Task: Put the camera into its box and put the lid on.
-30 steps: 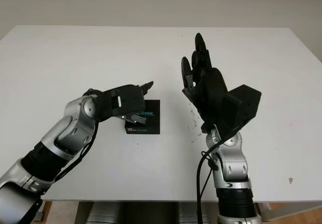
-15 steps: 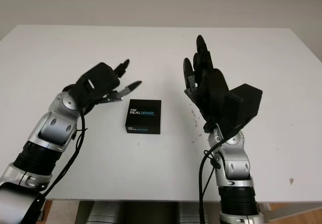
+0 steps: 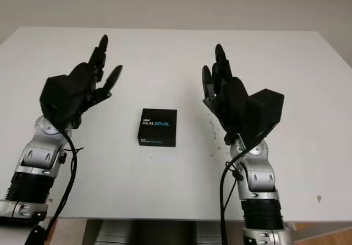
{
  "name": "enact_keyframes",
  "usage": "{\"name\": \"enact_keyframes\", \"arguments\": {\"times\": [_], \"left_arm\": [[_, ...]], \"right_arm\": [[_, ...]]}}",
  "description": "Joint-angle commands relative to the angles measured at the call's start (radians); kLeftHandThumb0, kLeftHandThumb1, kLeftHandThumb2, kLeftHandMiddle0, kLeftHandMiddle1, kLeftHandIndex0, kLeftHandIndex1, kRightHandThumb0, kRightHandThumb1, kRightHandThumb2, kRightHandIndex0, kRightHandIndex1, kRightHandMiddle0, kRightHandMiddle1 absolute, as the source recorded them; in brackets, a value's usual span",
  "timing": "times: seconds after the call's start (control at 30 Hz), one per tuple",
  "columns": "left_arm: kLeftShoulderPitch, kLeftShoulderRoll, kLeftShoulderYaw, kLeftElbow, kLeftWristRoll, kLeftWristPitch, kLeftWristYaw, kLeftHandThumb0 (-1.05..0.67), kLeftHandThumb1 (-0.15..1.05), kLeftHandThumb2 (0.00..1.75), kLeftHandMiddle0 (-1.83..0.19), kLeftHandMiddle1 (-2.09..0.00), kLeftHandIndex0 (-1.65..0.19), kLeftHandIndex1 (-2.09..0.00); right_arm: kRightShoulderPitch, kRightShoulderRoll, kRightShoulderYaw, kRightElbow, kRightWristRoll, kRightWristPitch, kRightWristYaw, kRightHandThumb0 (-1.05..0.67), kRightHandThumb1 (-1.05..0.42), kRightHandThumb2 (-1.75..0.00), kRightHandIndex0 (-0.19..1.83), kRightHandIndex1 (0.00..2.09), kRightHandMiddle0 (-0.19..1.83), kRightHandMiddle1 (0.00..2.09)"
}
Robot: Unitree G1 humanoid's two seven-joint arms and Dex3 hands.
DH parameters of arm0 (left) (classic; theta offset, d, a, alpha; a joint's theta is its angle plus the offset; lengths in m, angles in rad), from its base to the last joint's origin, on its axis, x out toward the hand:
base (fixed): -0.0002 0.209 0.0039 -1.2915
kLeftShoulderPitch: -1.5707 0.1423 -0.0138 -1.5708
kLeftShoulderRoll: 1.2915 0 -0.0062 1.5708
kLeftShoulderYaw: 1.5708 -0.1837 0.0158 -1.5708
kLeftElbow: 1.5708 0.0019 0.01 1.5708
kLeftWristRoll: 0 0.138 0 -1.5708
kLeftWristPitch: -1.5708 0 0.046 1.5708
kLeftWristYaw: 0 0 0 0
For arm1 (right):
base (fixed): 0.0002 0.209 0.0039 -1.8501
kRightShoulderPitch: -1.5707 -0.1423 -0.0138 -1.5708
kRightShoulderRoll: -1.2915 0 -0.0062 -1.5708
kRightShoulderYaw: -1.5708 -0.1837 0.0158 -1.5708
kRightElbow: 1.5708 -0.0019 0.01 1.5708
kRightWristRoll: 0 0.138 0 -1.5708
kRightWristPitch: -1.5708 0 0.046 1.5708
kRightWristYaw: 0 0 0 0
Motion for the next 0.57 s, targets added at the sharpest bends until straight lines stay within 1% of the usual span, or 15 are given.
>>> {"name": "enact_keyframes", "arguments": {"times": [0.0, 0.07, 0.13, 0.2, 0.33, 0.53], "left_arm": [[0.027, -0.027, 0.045, 0.026, -0.059, -0.057, -0.005, -0.81, 1.05, 0.53, 0.19, 0.0, 0.19, 0.0], [0.044, -0.033, 0.063, 0.047, -0.086, -0.119, -0.01, -0.82, 1.05, 0.5, 0.19, 0.0, 0.19, 0.0], [0.059, -0.04, 0.077, 0.065, -0.097, -0.181, -0.002, -0.8, 1.05, 0.52, 0.19, 0.0, 0.19, 0.0], [0.064, -0.044, 0.09, 0.084, -0.117, -0.223, -0.006, -0.79, 1.05, 0.54, 0.19, 0.0, 0.19, 0.0], [0.067, -0.058, 0.11, 0.094, -0.141, -0.248, 0.007, -0.81, 1.05, 0.56, 0.19, 0.0, 0.19, 0.0], [0.086, -0.067, 0.116, 0.076, -0.155, -0.242, 0.015, -0.8, 1.05, 0.56, 0.19, 0.0, 0.19, 0.0]], "right_arm": [[-0.014, 0.0, -0.006, 0.009, -0.001, -0.016, -0.006, -0.72, -1.05, -0.65, -0.19, 0.0, -0.19, 0.0], [-0.015, 0.0, -0.007, 0.011, 0.004, -0.015, -0.002, -0.72, -1.05, -0.65, -0.19, 0.0, -0.19, 0.0], [-0.017, 0.002, -0.01, 0.01, 0.014, -0.004, -0.001, -0.71, -1.05, -0.67, -0.19, 0.0, -0.19, 0.0], [-0.019, 0.003, -0.011, 0.012, 0.018, 0.001, -0.002, -0.7, -1.05, -0.68, -0.19, 0.0, -0.19, 0.0], [-0.021, 0.005, -0.011, 0.011, 0.02, 0.003, -0.008, -0.7, -1.05, -0.69, -0.19, 0.0, -0.19, 0.0], [-0.009, 0.007, -0.008, -0.011, 0.026, 0.009, -0.013, -0.7, -1.05, -0.7, -0.19, 0.0, -0.19, 0.0]]}}
